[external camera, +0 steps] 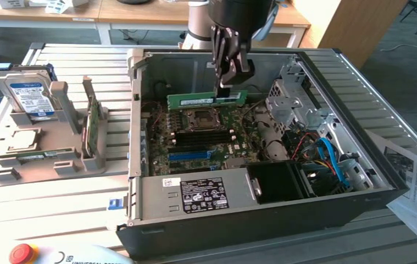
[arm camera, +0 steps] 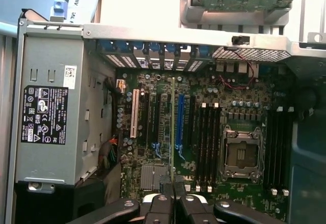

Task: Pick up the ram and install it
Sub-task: 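Pick up the ram and move it above insertion slot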

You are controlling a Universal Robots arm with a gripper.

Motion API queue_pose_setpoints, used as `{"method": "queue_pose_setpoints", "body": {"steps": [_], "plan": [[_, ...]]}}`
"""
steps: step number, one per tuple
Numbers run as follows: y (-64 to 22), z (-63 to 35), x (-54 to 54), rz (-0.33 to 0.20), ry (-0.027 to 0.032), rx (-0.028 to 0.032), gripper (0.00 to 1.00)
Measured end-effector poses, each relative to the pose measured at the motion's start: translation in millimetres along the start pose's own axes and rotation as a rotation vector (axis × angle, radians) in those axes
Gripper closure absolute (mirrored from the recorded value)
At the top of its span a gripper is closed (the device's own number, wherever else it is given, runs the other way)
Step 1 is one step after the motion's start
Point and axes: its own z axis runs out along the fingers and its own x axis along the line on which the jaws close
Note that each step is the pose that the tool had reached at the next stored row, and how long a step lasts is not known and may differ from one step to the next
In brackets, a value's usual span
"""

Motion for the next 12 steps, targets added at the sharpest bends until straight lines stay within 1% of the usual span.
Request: {"method": "queue_pose_setpoints", "body": {"steps": [12], "plan": [[-0.6,1.3,-13.7,0.009,0.0000,-0.0001,0.88]]}}
